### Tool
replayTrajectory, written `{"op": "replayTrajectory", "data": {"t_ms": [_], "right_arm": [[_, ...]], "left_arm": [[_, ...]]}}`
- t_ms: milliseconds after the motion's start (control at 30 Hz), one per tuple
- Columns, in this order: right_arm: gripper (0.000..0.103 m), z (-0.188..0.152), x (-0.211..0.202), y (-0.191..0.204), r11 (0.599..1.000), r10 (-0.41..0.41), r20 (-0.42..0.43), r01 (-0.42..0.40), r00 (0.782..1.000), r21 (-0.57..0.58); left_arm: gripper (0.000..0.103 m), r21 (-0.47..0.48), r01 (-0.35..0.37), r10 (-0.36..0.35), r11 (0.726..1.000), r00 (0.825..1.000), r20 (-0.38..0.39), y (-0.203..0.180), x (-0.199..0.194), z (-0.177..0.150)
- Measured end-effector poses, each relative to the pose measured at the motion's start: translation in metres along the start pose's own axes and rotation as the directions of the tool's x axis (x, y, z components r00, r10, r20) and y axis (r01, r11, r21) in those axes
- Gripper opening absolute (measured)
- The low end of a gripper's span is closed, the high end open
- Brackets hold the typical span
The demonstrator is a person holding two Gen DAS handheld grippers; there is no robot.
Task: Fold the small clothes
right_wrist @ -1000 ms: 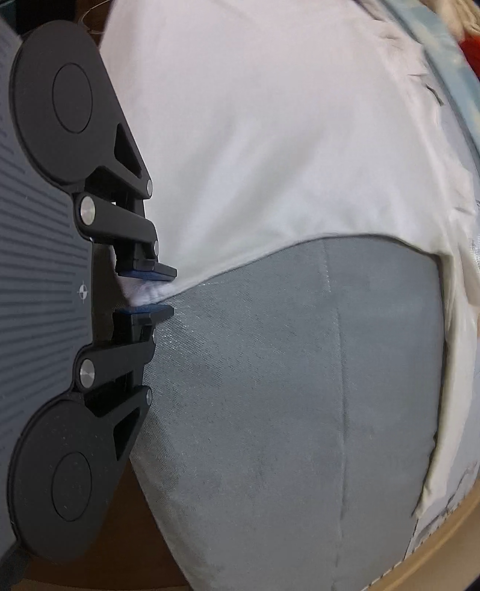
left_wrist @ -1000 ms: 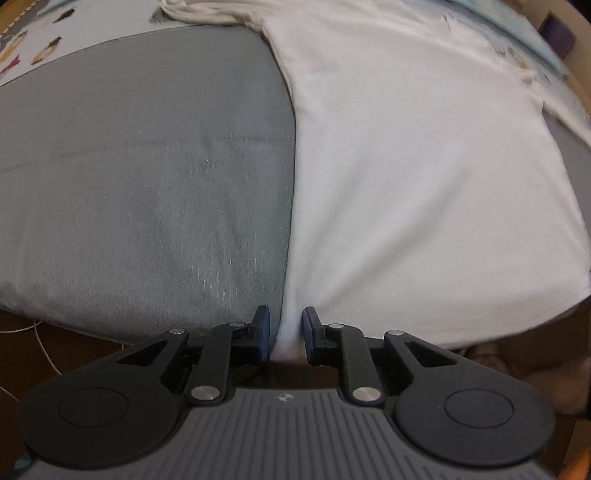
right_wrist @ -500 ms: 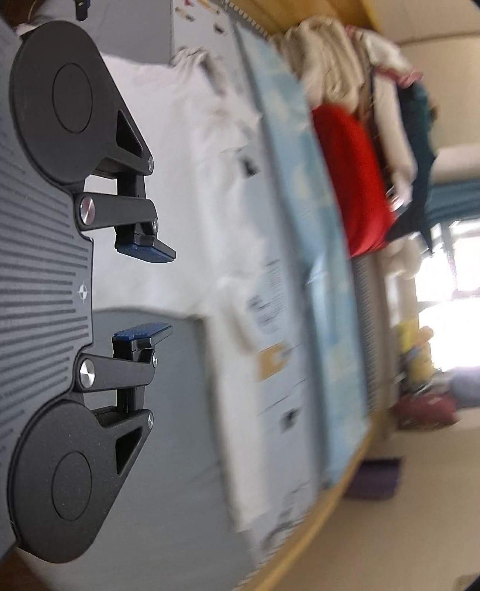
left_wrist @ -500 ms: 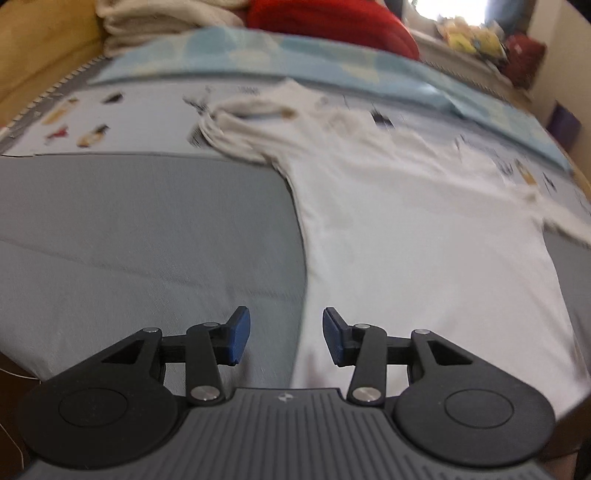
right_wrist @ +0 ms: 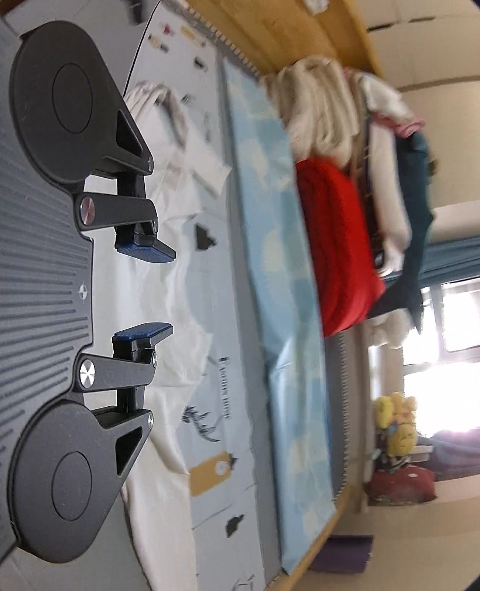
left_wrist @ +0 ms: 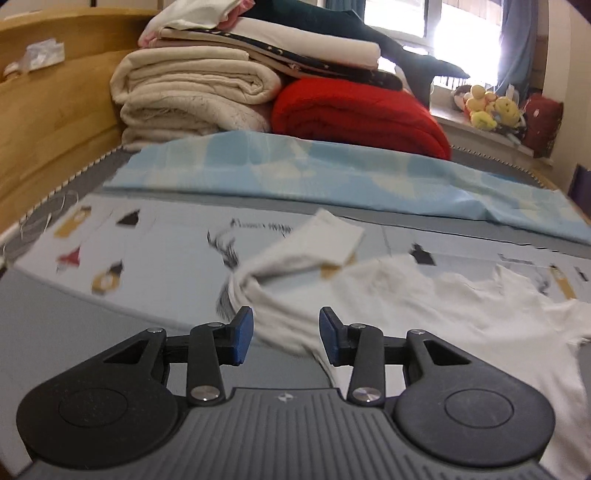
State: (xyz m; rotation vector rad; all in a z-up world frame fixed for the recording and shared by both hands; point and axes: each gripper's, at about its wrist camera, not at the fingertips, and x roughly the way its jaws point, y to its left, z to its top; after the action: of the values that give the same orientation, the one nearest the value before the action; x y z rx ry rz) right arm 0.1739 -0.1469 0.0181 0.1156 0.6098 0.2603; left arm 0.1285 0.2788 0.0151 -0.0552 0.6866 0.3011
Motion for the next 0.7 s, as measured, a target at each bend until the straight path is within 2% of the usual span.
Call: {"op": "replayTrajectory", "data": {"t_ms": [33,67,100,133,167,200,267,333,367,400,467,500,567,633,667,700], "right_arm": [[0.037,-0.002,0.010,-0.001,1.000,-0.009,-0.028,0.009,1.000,0.007],[0.037,-0.004,0.020,-0.003,1.000,-0.022,-0.071,0.023,0.997,0.017],[0.037,-0.003,0.032,-0.006,0.998,-0.048,-0.128,0.053,0.991,0.040],[0.034,-0.001,0.039,-0.010,0.996,-0.052,-0.150,0.063,0.987,0.070],[0.021,0.001,0.045,-0.016,0.992,-0.040,-0.153,0.058,0.987,0.113],[0.005,0.003,0.049,-0.020,0.989,-0.029,-0.158,0.051,0.987,0.141],[0.002,0.004,0.058,-0.023,0.988,-0.022,-0.158,0.046,0.987,0.148],[0.002,0.004,0.067,-0.023,0.990,-0.057,-0.171,0.078,0.984,0.115],[0.002,0.003,0.071,-0.023,0.990,-0.063,-0.184,0.085,0.981,0.114],[0.003,0.004,0.075,-0.024,0.990,-0.049,-0.196,0.074,0.979,0.120],[0.003,0.004,0.079,-0.027,0.993,-0.011,-0.210,0.036,0.978,0.112],[0.003,0.003,0.081,-0.028,0.995,-0.012,-0.222,0.035,0.975,0.098],[0.004,0.000,0.087,-0.032,0.996,-0.031,-0.244,0.051,0.969,0.079],[0.004,-0.005,0.093,-0.037,0.995,-0.045,-0.272,0.067,0.961,0.075],[0.004,-0.007,0.097,-0.039,0.994,-0.053,-0.288,0.078,0.956,0.076],[0.004,-0.008,0.099,-0.040,0.994,-0.057,-0.298,0.083,0.953,0.074]], "left_arm": [[0.042,0.015,0.007,-0.007,1.000,1.000,-0.016,0.001,0.015,0.009],[0.030,0.029,0.022,-0.021,0.999,0.999,-0.038,0.002,0.032,0.016],[0.013,0.042,0.043,-0.041,0.998,0.997,-0.061,0.002,0.050,0.023],[0.009,0.059,0.059,-0.054,0.997,0.995,-0.079,0.000,0.067,0.026],[0.007,0.077,0.066,-0.059,0.995,0.994,-0.088,-0.001,0.086,0.027],[0.007,0.104,0.069,-0.059,0.992,0.994,-0.096,-0.006,0.105,0.031],[0.008,0.145,0.064,-0.047,0.987,0.992,-0.121,-0.013,0.142,0.036],[0.011,0.157,0.045,-0.023,0.987,0.990,-0.141,-0.017,0.179,0.042],[0.023,0.150,0.033,-0.011,0.988,0.989,-0.146,-0.017,0.195,0.046],[0.045,0.139,0.023,-0.003,0.990,0.989,-0.145,-0.017,0.210,0.049],[0.068,0.135,0.020,0.000,0.991,0.990,-0.143,-0.021,0.240,0.057],[0.070,0.150,0.028,-0.005,0.988,0.988,-0.155,-0.026,0.254,0.059],[0.070,0.193,0.060,-0.023,0.979,0.981,-0.191,-0.039,0.276,0.060],[0.070,0.270,0.091,-0.026,0.959,0.972,-0.234,-0.056,0.296,0.055],[0.063,0.314,0.090,-0.011,0.945,0.969,-0.247,-0.062,0.304,0.051],[0.040,0.345,0.085,0.003,0.935,0.969,-0.246,-0.063,0.309,0.049]]}}
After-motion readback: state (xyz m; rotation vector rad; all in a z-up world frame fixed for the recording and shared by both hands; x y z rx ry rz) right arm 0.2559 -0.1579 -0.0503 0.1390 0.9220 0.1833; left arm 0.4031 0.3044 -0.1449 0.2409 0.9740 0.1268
